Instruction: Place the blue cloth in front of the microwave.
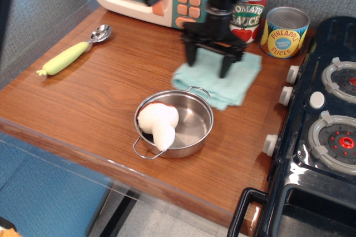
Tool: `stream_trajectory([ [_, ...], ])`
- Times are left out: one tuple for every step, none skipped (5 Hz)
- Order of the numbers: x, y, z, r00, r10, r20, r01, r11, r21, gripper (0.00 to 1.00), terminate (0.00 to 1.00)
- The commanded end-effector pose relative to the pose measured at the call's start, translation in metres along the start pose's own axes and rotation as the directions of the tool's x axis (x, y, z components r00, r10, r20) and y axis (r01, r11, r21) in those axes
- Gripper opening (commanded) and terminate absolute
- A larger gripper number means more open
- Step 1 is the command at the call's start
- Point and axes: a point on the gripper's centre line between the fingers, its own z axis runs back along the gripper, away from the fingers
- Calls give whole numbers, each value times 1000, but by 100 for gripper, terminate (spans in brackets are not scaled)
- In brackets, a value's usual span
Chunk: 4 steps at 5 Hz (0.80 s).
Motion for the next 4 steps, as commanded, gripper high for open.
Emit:
stream_trajectory([
  [-20, 79, 12, 991, 130, -3, -130, 987, 93, 100, 0],
  [-24, 107, 8, 979, 203, -11, -200, 973, 112, 100, 0],
  [-27, 131, 3, 962, 271, -16, -267, 955, 128, 100, 0],
  [-25, 142, 0, 955, 295, -17, -290, 949, 124, 100, 0],
])
